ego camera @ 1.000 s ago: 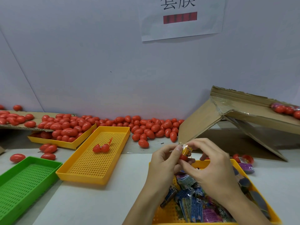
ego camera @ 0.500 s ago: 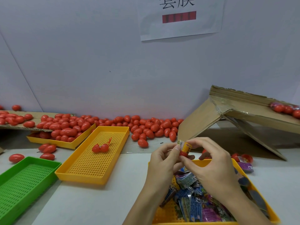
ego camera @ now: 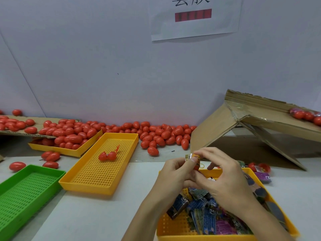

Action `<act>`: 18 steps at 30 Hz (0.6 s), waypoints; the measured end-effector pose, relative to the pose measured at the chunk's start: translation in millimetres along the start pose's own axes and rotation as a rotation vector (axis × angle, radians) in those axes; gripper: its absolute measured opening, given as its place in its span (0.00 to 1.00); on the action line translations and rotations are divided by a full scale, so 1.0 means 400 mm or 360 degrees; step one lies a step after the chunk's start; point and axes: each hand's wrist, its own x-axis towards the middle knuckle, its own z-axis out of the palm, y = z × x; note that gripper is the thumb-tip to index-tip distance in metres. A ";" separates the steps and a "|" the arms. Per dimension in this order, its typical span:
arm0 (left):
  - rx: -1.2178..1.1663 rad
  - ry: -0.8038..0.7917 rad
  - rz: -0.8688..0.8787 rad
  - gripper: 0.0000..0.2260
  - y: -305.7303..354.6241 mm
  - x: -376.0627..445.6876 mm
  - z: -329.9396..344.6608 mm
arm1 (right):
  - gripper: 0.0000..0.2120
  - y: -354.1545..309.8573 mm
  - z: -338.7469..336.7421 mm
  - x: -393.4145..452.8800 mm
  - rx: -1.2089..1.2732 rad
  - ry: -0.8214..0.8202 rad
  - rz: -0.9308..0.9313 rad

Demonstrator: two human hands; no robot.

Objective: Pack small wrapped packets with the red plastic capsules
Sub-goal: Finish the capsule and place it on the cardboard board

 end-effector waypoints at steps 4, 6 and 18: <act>0.0058 0.0012 0.0006 0.10 0.000 -0.002 0.009 | 0.18 0.009 0.003 -0.002 0.0018 -0.0057 0.0010; 0.0132 0.0038 0.0004 0.11 -0.004 -0.002 0.015 | 0.19 0.012 0.002 -0.003 0.0012 -0.0103 0.0027; 0.0194 -0.0184 -0.0107 0.15 0.012 -0.012 0.007 | 0.19 0.017 -0.018 0.003 0.0041 -0.0258 0.0056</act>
